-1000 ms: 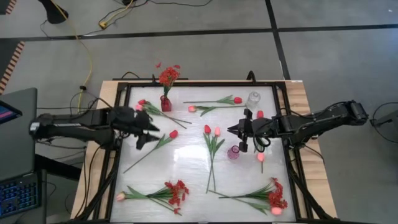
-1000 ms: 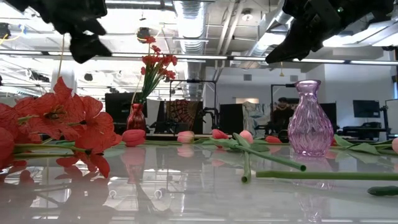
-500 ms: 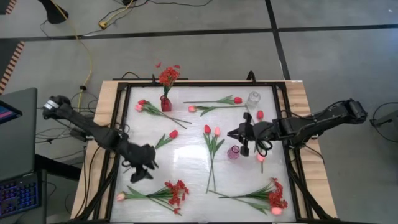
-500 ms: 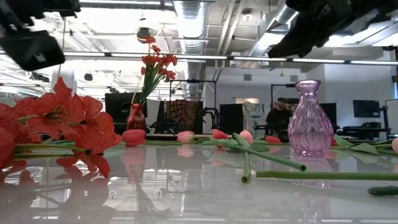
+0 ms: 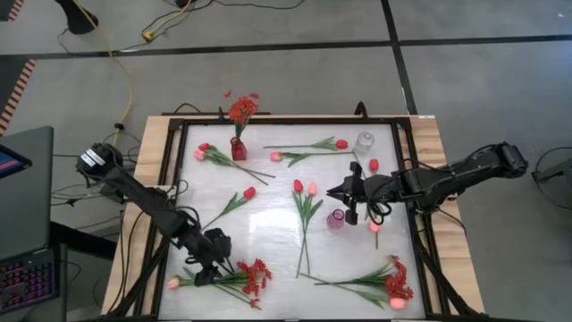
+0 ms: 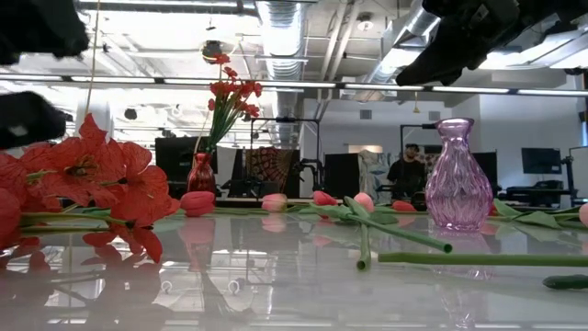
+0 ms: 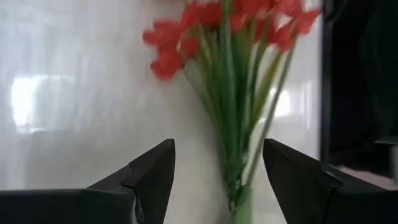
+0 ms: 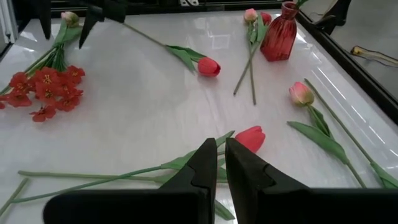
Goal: Sort flowers into vase by color
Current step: Put the orange flowers into the red flower vase
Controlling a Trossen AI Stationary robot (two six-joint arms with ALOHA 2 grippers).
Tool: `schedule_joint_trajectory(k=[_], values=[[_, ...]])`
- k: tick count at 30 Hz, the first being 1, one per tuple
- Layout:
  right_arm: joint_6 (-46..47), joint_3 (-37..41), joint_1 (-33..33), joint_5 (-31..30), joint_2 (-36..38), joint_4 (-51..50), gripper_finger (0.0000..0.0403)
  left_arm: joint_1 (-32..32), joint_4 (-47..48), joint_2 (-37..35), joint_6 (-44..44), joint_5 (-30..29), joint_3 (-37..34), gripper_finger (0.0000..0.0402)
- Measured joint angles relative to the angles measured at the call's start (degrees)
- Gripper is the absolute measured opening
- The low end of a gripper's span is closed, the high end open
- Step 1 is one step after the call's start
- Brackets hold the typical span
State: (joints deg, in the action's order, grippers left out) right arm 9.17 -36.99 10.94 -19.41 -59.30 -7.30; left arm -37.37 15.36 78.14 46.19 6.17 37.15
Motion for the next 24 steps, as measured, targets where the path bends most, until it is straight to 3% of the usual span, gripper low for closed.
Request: schedule_joint_trajectory(k=[10,18,24], values=[[1.82,0.0,0.0,0.01,-0.01,0.0,0.0062,-2.29,-4.41,5.67,-0.85,1.01,0.0,0.0231],[2.56,0.0,0.6,-0.01,-0.01,-0.17,0.0062,-3.55,-7.98,7.86,-2.43,-3.43,-0.02,0.0231],[2.49,0.0,1.84,-0.05,-0.01,-0.7,0.0062,-3.46,-11.32,10.33,-3.64,-2.27,-0.02,0.0231]])
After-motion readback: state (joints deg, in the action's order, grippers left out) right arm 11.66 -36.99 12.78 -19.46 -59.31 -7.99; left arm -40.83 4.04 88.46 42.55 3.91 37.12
